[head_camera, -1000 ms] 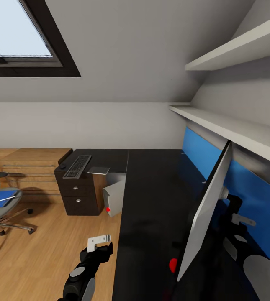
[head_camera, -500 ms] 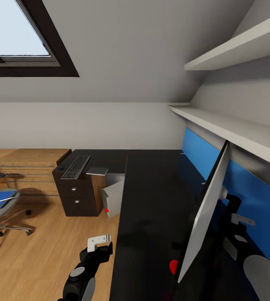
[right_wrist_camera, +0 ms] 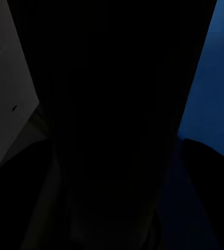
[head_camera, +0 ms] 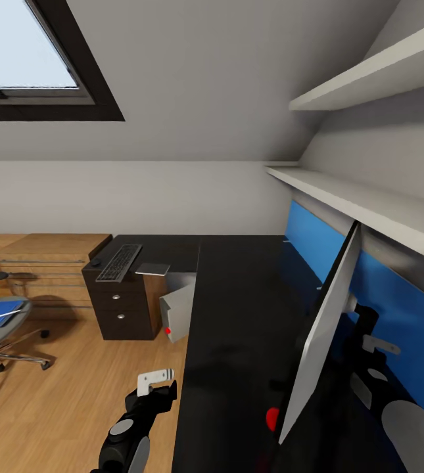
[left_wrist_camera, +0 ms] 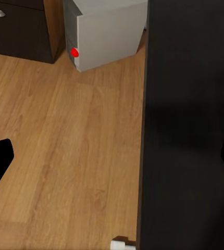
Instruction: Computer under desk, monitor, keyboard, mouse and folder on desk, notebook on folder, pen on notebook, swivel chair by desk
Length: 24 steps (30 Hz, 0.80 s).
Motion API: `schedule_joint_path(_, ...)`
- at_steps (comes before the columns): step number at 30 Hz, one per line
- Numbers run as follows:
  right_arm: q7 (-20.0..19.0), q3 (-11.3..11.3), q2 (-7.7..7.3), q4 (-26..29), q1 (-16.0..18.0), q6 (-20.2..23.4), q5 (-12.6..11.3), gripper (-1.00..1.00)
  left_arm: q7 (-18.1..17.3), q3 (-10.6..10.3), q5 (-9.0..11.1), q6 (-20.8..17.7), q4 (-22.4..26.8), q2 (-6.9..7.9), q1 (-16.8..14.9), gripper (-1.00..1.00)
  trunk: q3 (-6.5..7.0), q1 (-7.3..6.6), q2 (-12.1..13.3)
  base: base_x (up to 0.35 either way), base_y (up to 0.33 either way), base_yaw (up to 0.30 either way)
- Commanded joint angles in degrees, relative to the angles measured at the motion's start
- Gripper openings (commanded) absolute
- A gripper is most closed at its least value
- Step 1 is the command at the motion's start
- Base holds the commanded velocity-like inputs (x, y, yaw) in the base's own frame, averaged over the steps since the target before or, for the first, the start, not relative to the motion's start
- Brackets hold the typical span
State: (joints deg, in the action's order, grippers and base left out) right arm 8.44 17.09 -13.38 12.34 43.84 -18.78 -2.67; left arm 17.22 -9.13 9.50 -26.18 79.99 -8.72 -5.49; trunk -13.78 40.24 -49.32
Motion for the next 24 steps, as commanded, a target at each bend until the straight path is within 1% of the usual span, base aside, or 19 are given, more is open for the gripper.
schedule_joint_path(1,2.19,0.4,-0.03,-1.18,0.02,-0.46,-1.09,-1.0,0.54,-0.1,0.6,-0.2,0.08,0.01,-0.05,1.0,-0.09,0.02,-0.04,0.0,0.0,0.0)
schedule_joint_path(20,2.27,0.4,-0.07,-1.09,0.02,-0.38,-1.11,-1.0,0.54,-0.1,0.6,-0.25,0.08,0.01,-0.05,1.0,-0.09,0.02,-0.04,0.0,0.0,0.0)
schedule_joint_path(21,2.27,0.4,-0.07,-1.09,0.02,-0.38,-1.11,1.0,0.54,-0.1,0.6,-0.26,0.08,0.01,-0.05,1.0,-0.09,0.02,-0.04,0.0,0.0,0.0)
schedule_joint_path(24,2.28,0.4,-0.1,-1.09,0.02,-0.38,-1.11,1.0,0.54,-0.1,0.6,-0.23,0.08,0.01,-0.05,1.0,-0.09,0.02,-0.04,0.0,0.0,0.0)
